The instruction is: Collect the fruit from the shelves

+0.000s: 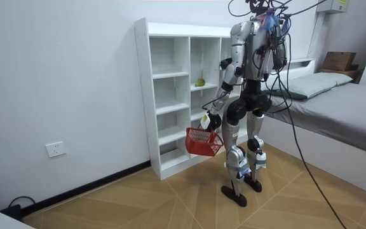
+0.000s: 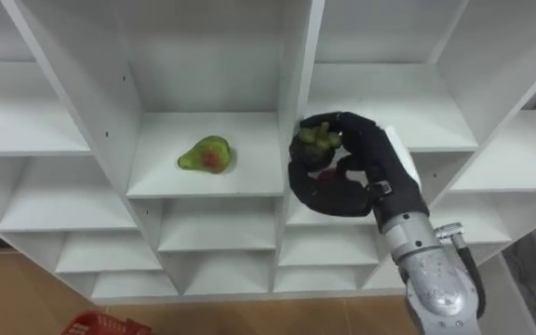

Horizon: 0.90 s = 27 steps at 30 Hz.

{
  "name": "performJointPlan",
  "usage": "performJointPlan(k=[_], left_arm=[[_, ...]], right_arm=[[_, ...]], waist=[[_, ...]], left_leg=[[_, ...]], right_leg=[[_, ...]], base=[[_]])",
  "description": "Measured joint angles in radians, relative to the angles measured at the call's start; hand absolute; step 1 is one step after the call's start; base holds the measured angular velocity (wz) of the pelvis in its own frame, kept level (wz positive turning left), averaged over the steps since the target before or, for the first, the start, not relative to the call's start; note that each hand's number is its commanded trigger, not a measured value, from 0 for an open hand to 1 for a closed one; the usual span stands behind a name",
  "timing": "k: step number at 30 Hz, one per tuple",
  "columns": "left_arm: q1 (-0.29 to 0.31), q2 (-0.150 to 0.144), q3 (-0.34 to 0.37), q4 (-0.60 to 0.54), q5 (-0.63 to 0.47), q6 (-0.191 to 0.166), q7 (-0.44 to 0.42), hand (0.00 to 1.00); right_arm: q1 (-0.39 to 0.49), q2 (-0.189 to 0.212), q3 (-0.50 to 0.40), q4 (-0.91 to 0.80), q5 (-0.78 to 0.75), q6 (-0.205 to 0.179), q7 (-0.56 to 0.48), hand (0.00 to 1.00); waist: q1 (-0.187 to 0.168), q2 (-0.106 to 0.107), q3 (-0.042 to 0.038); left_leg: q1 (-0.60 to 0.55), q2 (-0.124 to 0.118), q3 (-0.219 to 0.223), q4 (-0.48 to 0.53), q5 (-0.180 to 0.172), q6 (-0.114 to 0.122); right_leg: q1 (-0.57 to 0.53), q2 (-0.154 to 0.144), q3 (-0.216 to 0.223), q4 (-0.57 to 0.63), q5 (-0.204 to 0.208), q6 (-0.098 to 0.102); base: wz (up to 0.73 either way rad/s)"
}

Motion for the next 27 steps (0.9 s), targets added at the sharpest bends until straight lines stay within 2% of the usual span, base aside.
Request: performJointPlan(k=[4, 5, 7, 10, 14, 19, 23, 27], left_arm=[[-0.020, -0.011, -0.027, -0.005, -0.084, 0.000, 0.013, 1.00], [-0.031, -0.019, -0.037, -0.006, -0.098, -0.001, 0.013, 1.00], [-0.060, -0.033, -0.054, -0.005, -0.099, -0.002, 0.012, 1.00], [-0.075, -0.035, -0.072, -0.004, -0.119, -0.010, 0.008, 1.00], [-0.089, -0.044, -0.083, -0.024, -0.178, -0.010, -0.007, 1.00], [-0.103, -0.045, -0.092, -0.116, -0.296, -0.010, -0.011, 1.00], [-0.129, -0.055, -0.111, -0.141, -0.372, -0.010, -0.026, 1.00], [-0.141, -0.065, -0.119, -0.171, -0.452, -0.010, -0.026, 1.00]], right_arm=[[0.012, -0.001, 0.084, 0.054, -0.072, 0.011, 0.027, 1.00], [0.017, -0.001, 0.126, 0.064, -0.092, 0.027, 0.042, 1.00], [0.017, -0.002, 0.185, 0.087, -0.138, 0.029, 0.058, 1.00], [0.004, -0.003, 0.222, 0.087, -0.152, 0.028, 0.067, 1.00], [-0.005, -0.004, 0.234, 0.088, -0.150, 0.027, 0.070, 1.00], [-0.010, -0.003, 0.260, 0.101, -0.157, 0.030, 0.079, 1.00], [-0.013, 0.005, 0.265, 0.169, -0.186, 0.043, 0.092, 1.00], [-0.017, 0.004, 0.276, 0.194, -0.237, 0.048, 0.085, 1.00]], waist=[[0.002, 0.001, -0.0028], [0.006, 0.004, -0.0026], [0.014, 0.011, -0.0009], [0.018, 0.011, -0.0006], [0.018, 0.009, 0.0018], [0.017, -0.001, 0.0161], [0.020, -0.010, 0.0165], [0.021, -0.015, 0.0136]], left_leg=[[-0.009, 0.003, 0.000, 0.003, 0.000, 0.000], [-0.017, 0.002, -0.002, 0.007, 0.000, 0.000], [-0.032, 0.002, -0.004, 0.008, 0.001, 0.000], [-0.036, 0.002, -0.008, 0.009, 0.001, 0.000], [-0.036, 0.000, -0.010, 0.009, 0.002, 0.002], [-0.046, -0.003, -0.010, 0.009, 0.003, 0.004], [-0.058, -0.007, -0.011, 0.020, 0.004, 0.005], [-0.090, -0.005, -0.013, 0.028, 0.004, 0.005]], right_leg=[[-0.011, -0.001, -0.002, 0.003, 0.002, -0.003], [-0.016, -0.001, -0.005, 0.003, 0.002, -0.003], [-0.034, -0.002, -0.007, 0.013, 0.002, -0.003], [-0.038, -0.007, -0.013, 0.018, 0.002, -0.003], [-0.037, -0.009, -0.015, 0.017, 0.002, -0.003], [-0.043, -0.012, -0.016, 0.018, 0.002, -0.002], [-0.052, -0.015, -0.015, 0.019, 0.000, 0.002], [-0.086, -0.016, -0.021, 0.030, 0.001, 0.002]], base=[[0.01], [0.04], [0.02], [0.04], [0.01], [0.00], [0.03], [0.00]])
